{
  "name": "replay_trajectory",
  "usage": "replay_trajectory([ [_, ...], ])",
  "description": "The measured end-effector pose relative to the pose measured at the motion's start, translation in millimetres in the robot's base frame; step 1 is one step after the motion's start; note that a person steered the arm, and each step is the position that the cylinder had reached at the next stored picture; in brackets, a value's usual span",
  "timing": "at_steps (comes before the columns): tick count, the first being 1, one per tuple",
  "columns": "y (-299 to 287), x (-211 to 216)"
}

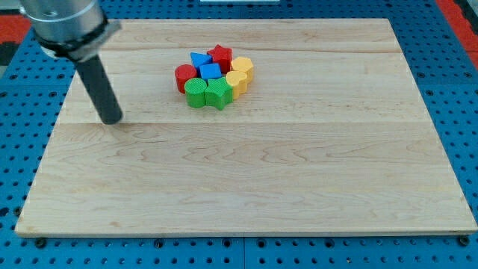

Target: Nudge the group of blocks towards up and right a bit

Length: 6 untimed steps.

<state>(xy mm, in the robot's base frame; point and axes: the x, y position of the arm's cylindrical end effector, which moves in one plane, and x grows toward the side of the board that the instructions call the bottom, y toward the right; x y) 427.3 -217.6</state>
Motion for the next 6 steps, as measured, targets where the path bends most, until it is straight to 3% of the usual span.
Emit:
replay_trajectory([
  [1,-19.5,-28.6],
  [3,87.3,35.3],
  [5,185.0,-19.7],
  [6,172.1,-43.1],
])
